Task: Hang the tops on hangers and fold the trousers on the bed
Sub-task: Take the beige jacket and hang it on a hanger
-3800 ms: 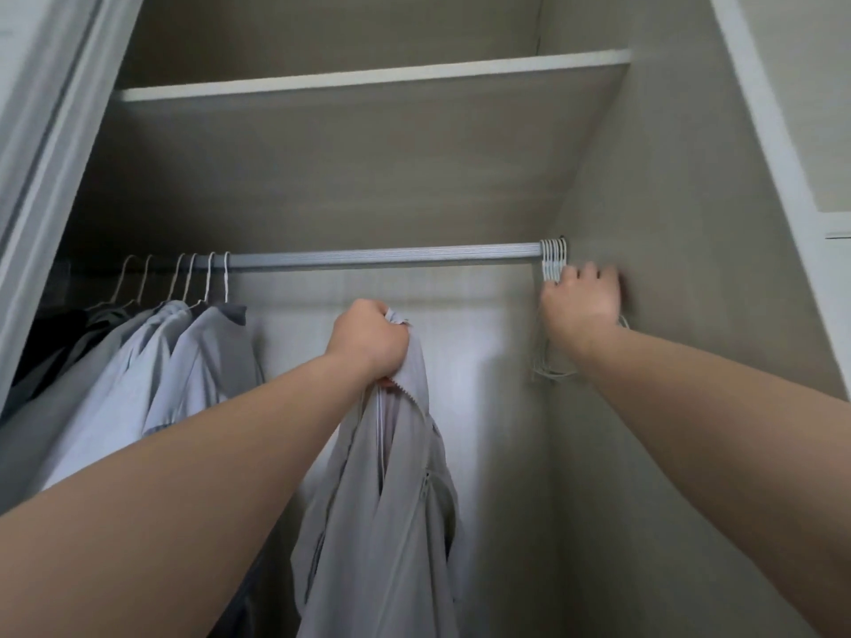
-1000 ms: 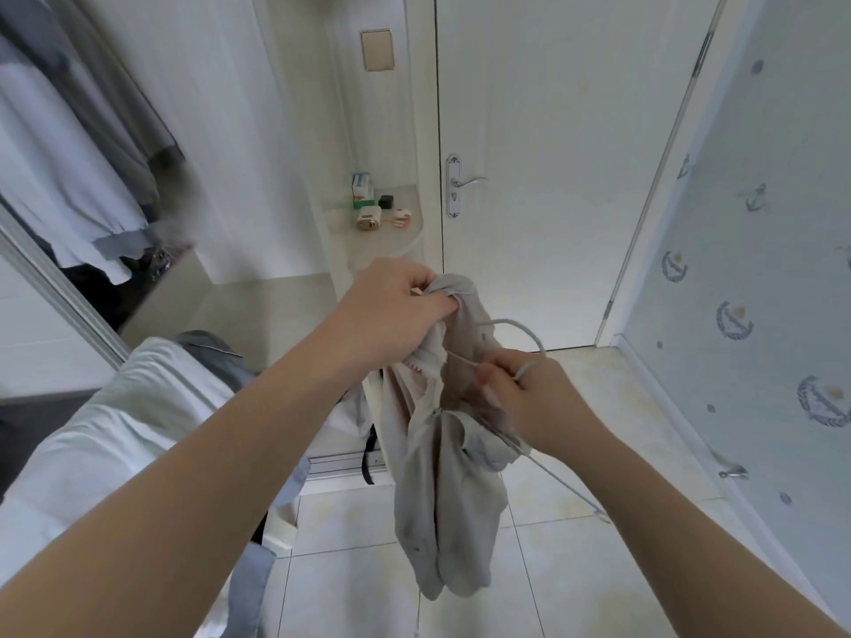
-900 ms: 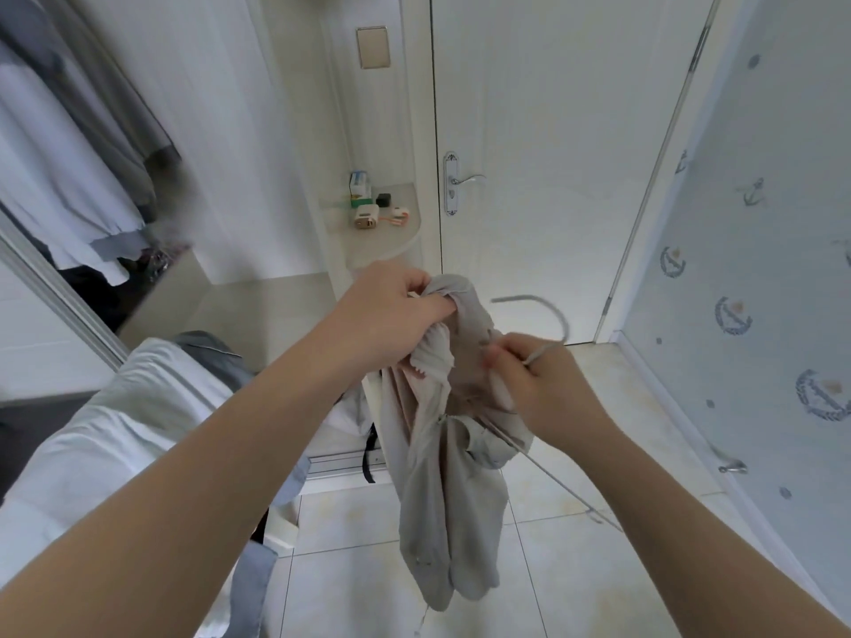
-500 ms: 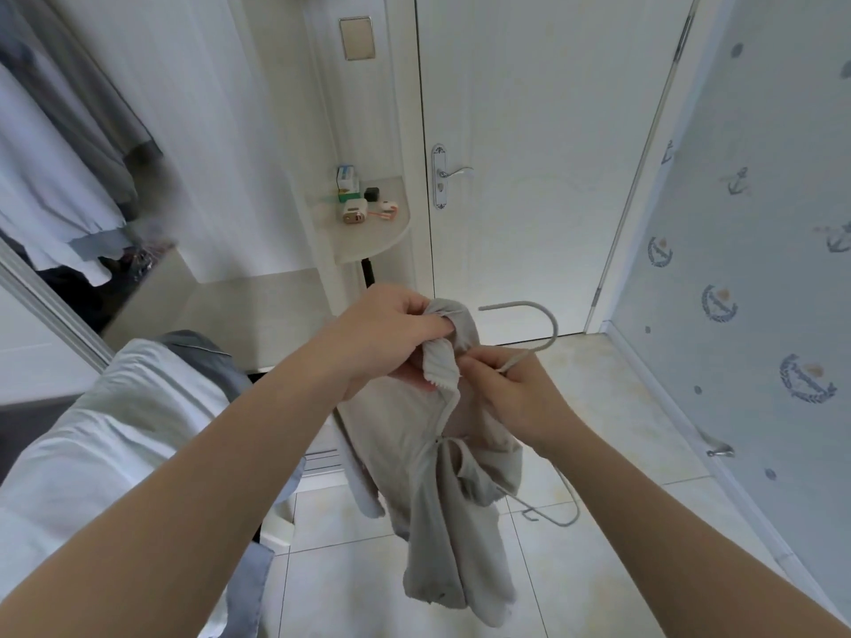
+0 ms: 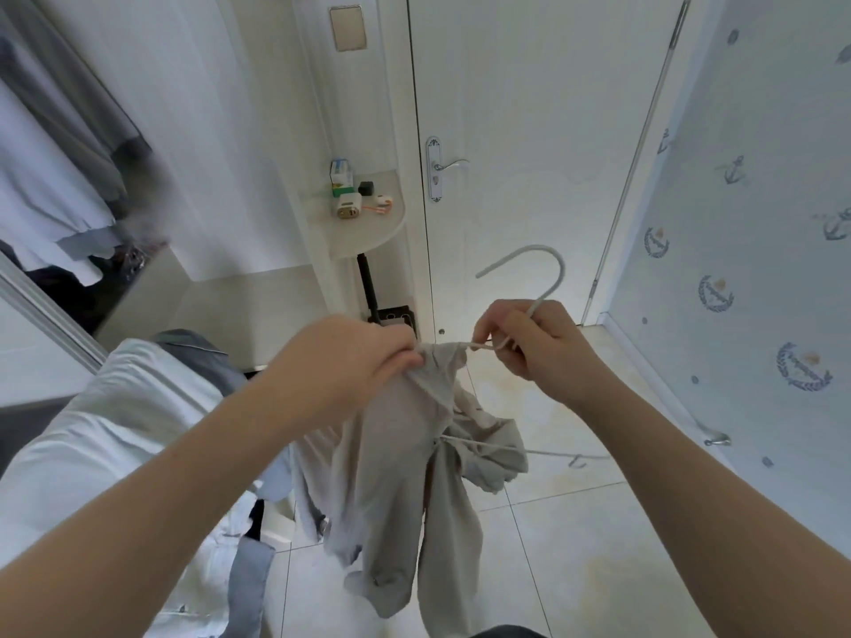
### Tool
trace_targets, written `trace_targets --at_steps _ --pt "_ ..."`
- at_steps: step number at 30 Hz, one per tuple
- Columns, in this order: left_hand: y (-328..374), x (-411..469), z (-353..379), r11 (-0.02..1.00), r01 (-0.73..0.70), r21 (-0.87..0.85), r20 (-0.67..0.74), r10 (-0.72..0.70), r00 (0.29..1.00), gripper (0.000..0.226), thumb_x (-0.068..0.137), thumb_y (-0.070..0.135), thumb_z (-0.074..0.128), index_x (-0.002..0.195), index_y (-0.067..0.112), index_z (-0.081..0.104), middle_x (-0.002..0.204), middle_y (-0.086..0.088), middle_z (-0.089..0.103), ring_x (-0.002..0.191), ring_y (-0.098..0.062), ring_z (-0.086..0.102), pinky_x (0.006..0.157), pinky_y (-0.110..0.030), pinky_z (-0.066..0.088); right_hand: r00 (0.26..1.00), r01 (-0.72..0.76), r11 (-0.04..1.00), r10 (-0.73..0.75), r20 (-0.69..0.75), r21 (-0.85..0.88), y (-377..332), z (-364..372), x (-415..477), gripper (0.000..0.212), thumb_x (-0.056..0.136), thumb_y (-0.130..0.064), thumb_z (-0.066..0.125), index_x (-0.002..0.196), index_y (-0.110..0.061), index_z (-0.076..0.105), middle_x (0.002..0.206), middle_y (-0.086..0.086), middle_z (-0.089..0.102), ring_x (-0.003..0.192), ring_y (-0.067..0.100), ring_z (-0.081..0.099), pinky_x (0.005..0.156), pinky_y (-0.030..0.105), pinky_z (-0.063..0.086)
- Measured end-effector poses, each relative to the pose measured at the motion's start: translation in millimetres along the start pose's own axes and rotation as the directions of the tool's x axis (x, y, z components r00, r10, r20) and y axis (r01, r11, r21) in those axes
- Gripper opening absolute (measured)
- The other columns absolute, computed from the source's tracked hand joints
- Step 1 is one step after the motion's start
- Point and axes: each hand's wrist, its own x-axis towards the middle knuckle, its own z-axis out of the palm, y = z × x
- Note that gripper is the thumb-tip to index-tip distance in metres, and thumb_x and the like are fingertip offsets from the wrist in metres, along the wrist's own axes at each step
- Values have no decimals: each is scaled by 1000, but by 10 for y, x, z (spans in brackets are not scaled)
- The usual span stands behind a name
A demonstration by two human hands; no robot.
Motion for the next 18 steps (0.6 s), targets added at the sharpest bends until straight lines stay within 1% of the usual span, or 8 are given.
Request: trace_targets --at_steps 3,5,8,11,13,15,17,18 --pt "209 -11 215 984 -25 -174 -85 10 996 26 104 41 39 96 21 53 79 1 61 75 -27 57 71 -42 45 997 43 996 -38 62 -83 -3 166 64 35 97 -17 41 64 -15 55 52 -11 43 48 7 37 48 16 30" --pt "262 9 323 960 -37 -278 -167 -10 986 20 105 35 45 88 24 47 71 6 52 67 -25 49 65 -42 43 998 48 991 -41 50 -129 22 264 115 38 102 -20 43 65 -14 52 55 -10 47 50 7 44 51 16 35" --pt "150 -24 462 918 0 -397 -222 -96 970 18 104 30 52 88 23 57 69 11 56 64 -14 53 64 -35 43 997 67 978 -71 -17 -197 94 228 97 34 102 -29 45 81 -7 60 68 -3 64 63 13 59 60 19 43" --pt "30 -151 622 840 52 -539 -288 -242 926 27 103 26 56 79 38 50 62 16 55 56 -6 52 57 -18 37 941 122 929 -220 -255 -349 284 98 -109 20 97 -26 50 100 -14 66 98 -7 70 96 11 65 82 24 49" --pt "19 -216 713 761 84 -643 -307 -356 883 33 103 25 57 75 39 47 58 15 50 51 -6 45 51 -15 32 893 127 926 -263 -365 -355 442 119 -278 15 94 -20 53 99 -13 65 96 -4 71 91 12 66 79 27 52" --pt "46 -244 771 691 98 -716 -321 -451 833 29 103 24 57 76 35 52 56 13 47 49 -5 42 50 -14 30 948 54 962 -133 -288 -266 606 230 -386 11 93 -17 57 102 -15 64 95 -4 72 86 17 68 73 28 54" --pt "85 -237 797 662 104 -742 -340 -505 794 24 103 24 57 79 28 57 58 8 48 51 -5 42 51 -15 31 996 -71 972 55 -76 -223 723 415 -443 25 95 -16 64 119 -20 61 110 -7 69 98 12 66 80 25 54" --pt "103 -228 806 650 106 -752 -342 -523 780 23 103 24 57 80 25 59 60 3 49 52 -6 42 51 -18 32 992 -113 964 124 30 -239 779 503 -450 35 94 -18 67 127 -24 57 119 -9 66 106 8 62 87 23 52"
